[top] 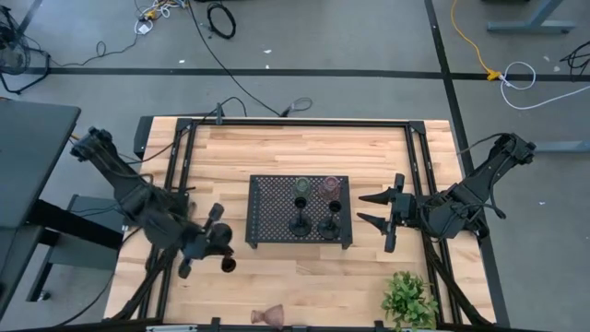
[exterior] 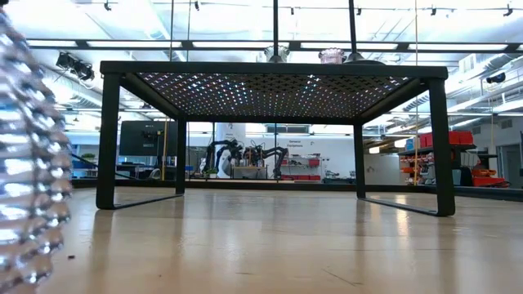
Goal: Pick & Place candle stick holders
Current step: Put the black candle holder on the shelf aligned with the other black candle holders
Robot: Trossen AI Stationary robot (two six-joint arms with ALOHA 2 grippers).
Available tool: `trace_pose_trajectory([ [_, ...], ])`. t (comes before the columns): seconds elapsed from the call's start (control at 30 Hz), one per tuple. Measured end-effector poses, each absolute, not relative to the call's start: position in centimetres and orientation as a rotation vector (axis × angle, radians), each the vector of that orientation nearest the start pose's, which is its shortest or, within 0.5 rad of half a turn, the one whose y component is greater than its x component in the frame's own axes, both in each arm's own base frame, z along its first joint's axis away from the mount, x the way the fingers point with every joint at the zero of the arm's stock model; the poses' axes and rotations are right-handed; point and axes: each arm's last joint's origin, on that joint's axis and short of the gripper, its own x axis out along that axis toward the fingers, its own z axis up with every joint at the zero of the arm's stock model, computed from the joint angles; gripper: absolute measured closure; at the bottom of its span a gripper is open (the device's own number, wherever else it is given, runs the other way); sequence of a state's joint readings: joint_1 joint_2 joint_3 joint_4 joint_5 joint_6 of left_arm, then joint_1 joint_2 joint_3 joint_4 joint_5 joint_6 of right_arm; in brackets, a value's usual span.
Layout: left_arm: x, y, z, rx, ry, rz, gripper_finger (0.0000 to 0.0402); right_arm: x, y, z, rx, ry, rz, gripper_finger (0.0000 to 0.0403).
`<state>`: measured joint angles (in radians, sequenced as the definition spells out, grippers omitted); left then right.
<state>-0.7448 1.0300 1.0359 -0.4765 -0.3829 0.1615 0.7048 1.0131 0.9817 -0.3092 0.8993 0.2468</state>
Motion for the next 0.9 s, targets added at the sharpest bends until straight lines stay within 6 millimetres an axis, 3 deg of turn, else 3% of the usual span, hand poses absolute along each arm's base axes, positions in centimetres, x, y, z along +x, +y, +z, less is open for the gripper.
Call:
trace_pose_trajectory([
  [0.13, 16.7, -13.5, 36.2, 0.379, 0.221, -0.352, 0.0391, 17.3, 11.7, 35.1, -0.013, 0.213, -0.218, 0.0211],
  [0.3, 17.8, -13.2, 36.0, 0.286, 0.076, -0.286, 0.0391, 17.3, 11.7, 35.1, -0.02, 0.213, -0.218, 0.0211],
  [0.63, 19.5, -11.5, 31.4, 0.168, -0.068, -0.206, 0.0391, 17.3, 11.8, 35.1, -0.02, 0.214, -0.216, 0.0211],
  [0.9, 20.3, -8.9, 28.8, 0.055, -0.172, -0.102, 0.0391, 17.3, 11.8, 35.1, -0.031, 0.215, -0.215, 0.0211],
])
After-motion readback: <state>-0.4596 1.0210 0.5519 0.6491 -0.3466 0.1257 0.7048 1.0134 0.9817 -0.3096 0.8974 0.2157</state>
